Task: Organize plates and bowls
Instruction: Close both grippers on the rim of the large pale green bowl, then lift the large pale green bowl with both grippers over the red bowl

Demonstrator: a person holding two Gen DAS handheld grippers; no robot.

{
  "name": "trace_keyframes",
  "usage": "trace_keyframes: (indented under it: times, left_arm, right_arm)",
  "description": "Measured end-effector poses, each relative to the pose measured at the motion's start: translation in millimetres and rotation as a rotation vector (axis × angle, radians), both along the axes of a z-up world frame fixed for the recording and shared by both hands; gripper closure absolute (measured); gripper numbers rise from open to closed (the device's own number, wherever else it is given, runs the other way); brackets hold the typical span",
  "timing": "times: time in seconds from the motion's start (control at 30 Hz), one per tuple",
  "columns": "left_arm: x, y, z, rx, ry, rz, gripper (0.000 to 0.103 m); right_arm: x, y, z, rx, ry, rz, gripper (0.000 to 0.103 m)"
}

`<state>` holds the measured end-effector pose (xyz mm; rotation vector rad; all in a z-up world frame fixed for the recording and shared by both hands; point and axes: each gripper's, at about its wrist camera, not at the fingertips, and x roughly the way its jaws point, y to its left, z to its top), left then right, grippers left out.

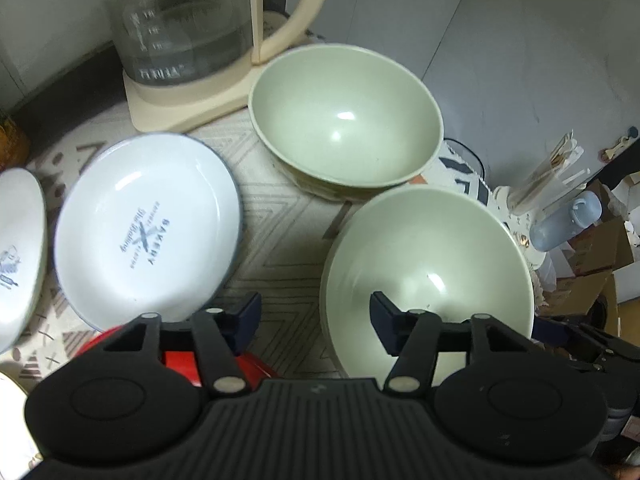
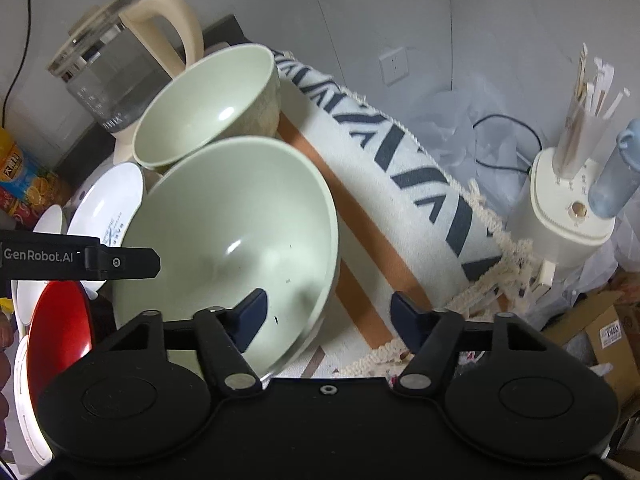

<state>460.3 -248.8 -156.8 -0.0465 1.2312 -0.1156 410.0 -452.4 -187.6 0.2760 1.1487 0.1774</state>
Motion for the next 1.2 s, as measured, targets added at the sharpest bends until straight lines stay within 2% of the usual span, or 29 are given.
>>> trace_keyframes:
  times: [0.03,0.1,0.13,0.2,0.3,0.5,0.93,1.2]
  left_arm:
    - [0.5,-0.4,-2.5,-0.005,0.011,0.004,0.05]
    - [1.6,-1.3,-6.5,-0.018,0.021,0.004,0.056]
    - [2.0,-2.1,-8.6,-0.023,0.025,0.0,0.058]
    - [2.2,-4.1,-13.4,-0.031,0.042,-0.006,0.07]
    - [0.6,-6.7,-17.7,-0.067,0.062,-0.007,0.08]
    - [-9.0,-7.2,-11.0,-0.084,0.039,0.002,0.08]
    - [-37.8,8.7,33.6,-0.103,-0.081,0.041,0.08]
    - [-58.9,28.4,58.4,-0.112,-0.134,0.076,0.08]
  right_arm:
    - [-0.2,0.1,-1.9,0.006,0.008,0.0,0.05]
    - [0.0,0.2,-5.7,0.03,0.021,0.004,0.073]
    - [-0.3,0.7,-7.1,0.039,0.024,0.009,0.076]
    - [-0.6,1.6,-7.5,0.059,0.016,0.016,0.083]
    - [-2.1,4.2,-3.7,0.045,0.0,0.018,0.083]
    - [-7.1,-0.6,9.3,0.046,-0.045,0.015,0.083]
    - [-20.2,13.2,53.9,0.031,-0.175,0.049,0.083]
    - [-31.5,29.6,77.8,0.048,-0.224,0.069,0.083]
